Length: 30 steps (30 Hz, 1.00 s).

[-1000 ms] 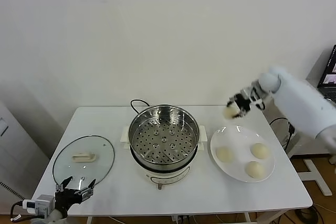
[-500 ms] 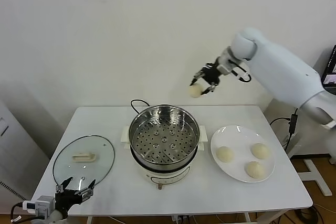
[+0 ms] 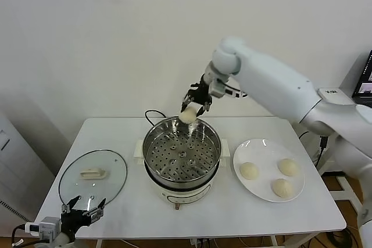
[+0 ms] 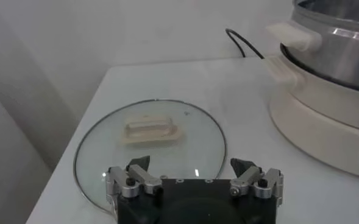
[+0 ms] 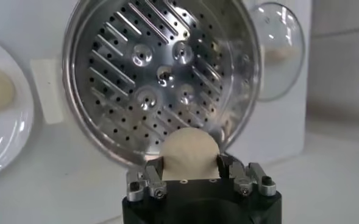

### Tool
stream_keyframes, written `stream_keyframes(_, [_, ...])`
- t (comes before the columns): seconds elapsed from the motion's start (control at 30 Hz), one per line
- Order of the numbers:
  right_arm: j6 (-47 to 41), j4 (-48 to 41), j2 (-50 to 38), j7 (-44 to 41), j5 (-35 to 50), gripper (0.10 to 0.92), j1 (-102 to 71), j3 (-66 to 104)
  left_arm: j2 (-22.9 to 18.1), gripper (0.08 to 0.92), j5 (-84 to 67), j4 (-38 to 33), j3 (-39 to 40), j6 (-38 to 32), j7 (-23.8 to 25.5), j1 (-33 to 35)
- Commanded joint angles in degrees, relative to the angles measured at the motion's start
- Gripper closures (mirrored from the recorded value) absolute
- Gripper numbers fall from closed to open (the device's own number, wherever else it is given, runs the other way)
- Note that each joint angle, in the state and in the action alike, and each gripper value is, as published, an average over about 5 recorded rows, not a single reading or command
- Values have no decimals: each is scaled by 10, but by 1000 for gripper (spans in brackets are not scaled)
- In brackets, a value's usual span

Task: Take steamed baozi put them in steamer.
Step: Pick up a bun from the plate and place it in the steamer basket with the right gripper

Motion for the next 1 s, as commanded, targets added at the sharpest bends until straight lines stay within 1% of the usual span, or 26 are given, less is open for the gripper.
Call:
stream_keyframes(0.03, [28, 11, 32, 10, -122, 465, -82, 30, 0, 177, 0, 0, -1, 0, -1, 2])
stream_keyframes(0.2, [28, -21, 55, 29, -200, 465, -109, 72, 0, 177, 0, 0, -2, 0, -1, 1])
stream_keyframes(0.27, [28, -32, 60, 34, -216, 465, -114, 81, 1, 177, 0, 0, -2, 0, -1, 1])
stream_keyframes(0.63, [28, -12, 41, 35, -199, 459, -122, 82, -1, 177, 0, 0, 0, 2, -2, -2])
stream_keyframes(0.7, [28, -8, 38, 34, -184, 430, -119, 81, -1, 177, 0, 0, 0, 2, -2, -2])
stream_keyframes(0.83, [28, -5, 31, 32, -133, 323, -101, 69, -1, 177, 0, 0, -1, 2, -3, -2])
stream_keyframes(0.9, [28, -5, 23, 28, -96, 265, -76, 56, -2, 177, 0, 0, -1, 2, -2, -2])
stream_keyframes(1.0, [20, -11, 0, 13, -21, 215, -14, 22, -3, 177, 0, 1, -1, 2, -2, -2])
